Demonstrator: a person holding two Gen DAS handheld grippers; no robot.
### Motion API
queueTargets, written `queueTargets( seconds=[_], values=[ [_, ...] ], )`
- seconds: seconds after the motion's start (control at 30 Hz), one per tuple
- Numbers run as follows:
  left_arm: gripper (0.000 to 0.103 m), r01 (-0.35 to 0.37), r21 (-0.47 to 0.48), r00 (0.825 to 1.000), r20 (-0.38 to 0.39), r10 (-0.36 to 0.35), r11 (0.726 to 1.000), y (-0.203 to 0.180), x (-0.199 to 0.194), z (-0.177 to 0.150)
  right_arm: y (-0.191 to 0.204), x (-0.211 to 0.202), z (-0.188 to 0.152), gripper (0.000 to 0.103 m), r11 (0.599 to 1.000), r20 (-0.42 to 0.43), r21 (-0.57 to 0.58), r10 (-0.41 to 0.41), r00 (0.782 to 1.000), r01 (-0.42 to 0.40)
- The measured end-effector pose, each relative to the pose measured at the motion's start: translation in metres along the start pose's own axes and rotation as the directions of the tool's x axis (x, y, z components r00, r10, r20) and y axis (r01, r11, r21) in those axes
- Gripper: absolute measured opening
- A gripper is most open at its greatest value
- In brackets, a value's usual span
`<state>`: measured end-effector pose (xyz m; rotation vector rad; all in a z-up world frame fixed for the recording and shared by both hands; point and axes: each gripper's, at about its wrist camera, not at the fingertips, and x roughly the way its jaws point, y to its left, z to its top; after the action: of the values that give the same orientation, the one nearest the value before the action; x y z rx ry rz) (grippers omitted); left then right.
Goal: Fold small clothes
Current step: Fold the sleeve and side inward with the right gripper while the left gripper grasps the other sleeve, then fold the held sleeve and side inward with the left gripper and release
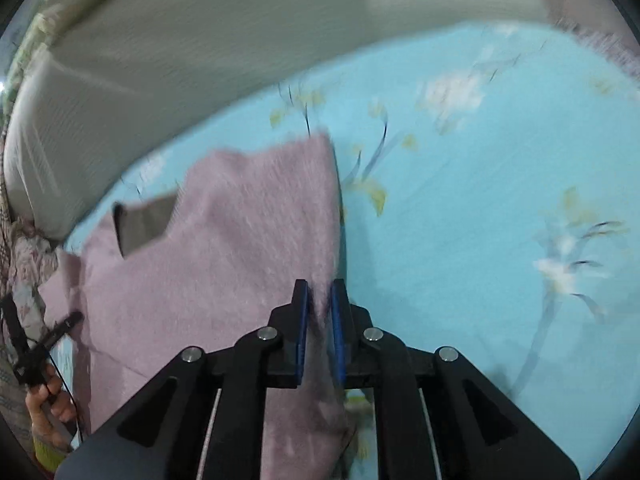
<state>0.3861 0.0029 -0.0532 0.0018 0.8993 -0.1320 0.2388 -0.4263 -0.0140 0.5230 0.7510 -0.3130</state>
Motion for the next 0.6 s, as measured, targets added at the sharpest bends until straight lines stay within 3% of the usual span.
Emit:
queueTargets(
  seconds=[0.1,0.13,0.17,0.23,0.3,0.43,0.6],
  values=[
    [0.007,0.031,-0.056,0.999,-0.015,-0.031,0.998,0.011,0.001,-0.005,0.03,-0.01,-0.017,0.021,0.989,-0.024,-0.06,0.137,0.99,-0.138],
    [0.007,0.041,-0.075,0.999,-0.017,-0.042,0.996,0.015,0.0,-0.007,0.036,-0.001,-0.024,0.033,0.983,-0.07,-0.07,0.162,0.984,-0.167],
    [0.007,0.043,-0.083,0.999,-0.017,-0.045,0.996,0.017,-0.002,-0.009,0.036,0.008,-0.029,0.039,0.985,-0.102,-0.074,0.151,0.983,-0.158],
    [0.01,0.04,-0.096,0.999,-0.016,-0.042,0.995,0.024,-0.009,-0.013,0.028,0.028,-0.038,0.039,0.995,-0.173,-0.05,0.074,0.982,-0.084],
    [0.014,0.041,-0.111,0.999,-0.006,-0.041,0.993,0.036,-0.02,-0.017,0.02,0.023,-0.038,0.039,0.994,-0.152,-0.004,0.11,0.982,-0.112],
    [0.038,0.022,-0.191,0.999,0.039,-0.015,0.981,0.077,-0.044,-0.016,0.03,-0.003,-0.038,0.039,0.988,-0.121,-0.03,0.148,0.982,-0.152],
    [0.045,0.042,-0.366,0.997,0.083,-0.013,0.929,0.147,-0.055,-0.001,0.046,-0.022,-0.051,0.039,0.976,-0.128,-0.063,0.2,0.971,-0.209]
  ],
)
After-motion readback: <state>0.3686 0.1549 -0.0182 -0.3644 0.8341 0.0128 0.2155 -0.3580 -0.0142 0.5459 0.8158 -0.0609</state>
